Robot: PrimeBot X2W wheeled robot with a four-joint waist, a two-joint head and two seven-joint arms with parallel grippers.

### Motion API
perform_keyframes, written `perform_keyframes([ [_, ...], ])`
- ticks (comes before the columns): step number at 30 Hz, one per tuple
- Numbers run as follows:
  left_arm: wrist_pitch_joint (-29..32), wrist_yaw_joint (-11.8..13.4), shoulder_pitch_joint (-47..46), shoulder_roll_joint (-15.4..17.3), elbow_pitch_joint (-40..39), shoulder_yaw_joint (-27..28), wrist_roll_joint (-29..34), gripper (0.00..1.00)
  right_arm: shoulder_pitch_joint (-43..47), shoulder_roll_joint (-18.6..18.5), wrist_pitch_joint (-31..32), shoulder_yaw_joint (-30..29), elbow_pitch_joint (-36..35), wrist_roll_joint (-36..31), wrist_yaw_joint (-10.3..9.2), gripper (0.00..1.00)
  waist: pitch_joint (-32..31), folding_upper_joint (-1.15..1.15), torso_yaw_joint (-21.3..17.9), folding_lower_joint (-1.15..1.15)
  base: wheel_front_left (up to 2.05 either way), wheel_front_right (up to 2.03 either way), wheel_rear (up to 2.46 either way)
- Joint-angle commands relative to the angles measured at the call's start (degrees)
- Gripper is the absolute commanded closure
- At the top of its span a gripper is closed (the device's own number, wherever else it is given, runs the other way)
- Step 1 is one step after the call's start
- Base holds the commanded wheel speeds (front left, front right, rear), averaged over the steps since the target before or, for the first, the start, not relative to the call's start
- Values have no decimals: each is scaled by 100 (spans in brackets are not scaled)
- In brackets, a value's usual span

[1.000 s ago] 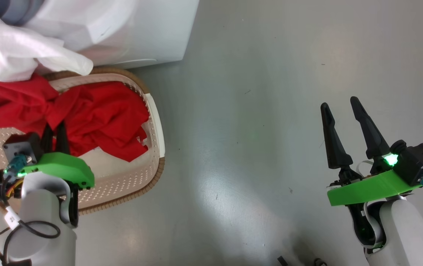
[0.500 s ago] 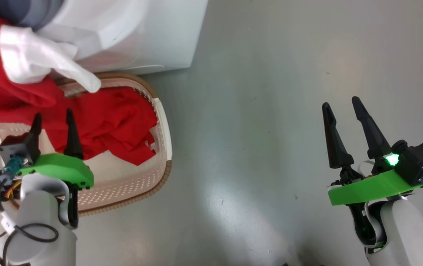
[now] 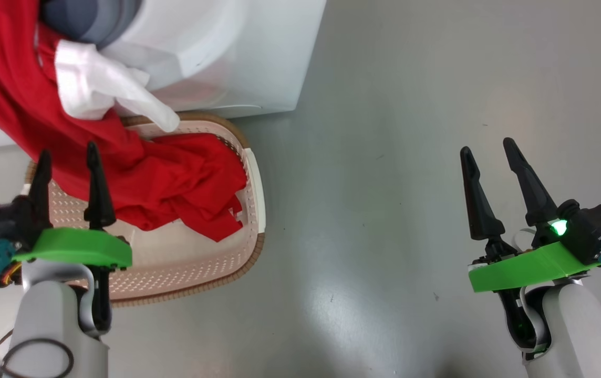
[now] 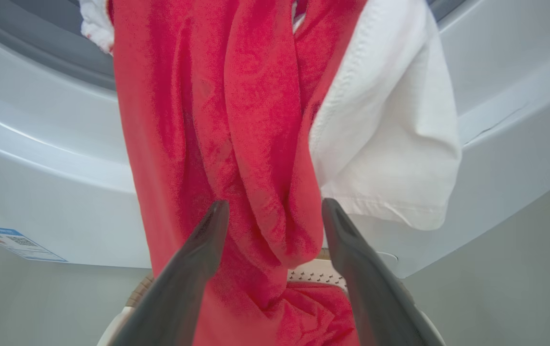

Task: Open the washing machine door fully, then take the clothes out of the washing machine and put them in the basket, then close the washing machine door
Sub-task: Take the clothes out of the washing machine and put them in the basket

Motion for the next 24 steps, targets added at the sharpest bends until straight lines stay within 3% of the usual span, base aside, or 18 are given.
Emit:
perform_keyframes([
  [1,-28,12,300,137,-333,108,-88,0,131,-27,-37,93,-109,-30,43,0,-71,0,59,0,0,0,0],
  [12,-28,200,1052,136,-1582,-104,66,0,240,-110,-37,39,-119,-44,43,0,-198,0,219,0,0,0,0],
  [17,-28,313,1433,136,-2126,-212,-148,0,270,-131,-37,24,-112,-46,43,0,-241,0,250,0,0,0,0],
  [24,-28,455,1647,136,-2480,-428,-255,0,281,-143,-37,-11,-124,-48,43,0,-226,0,273,0,0,0,0],
])
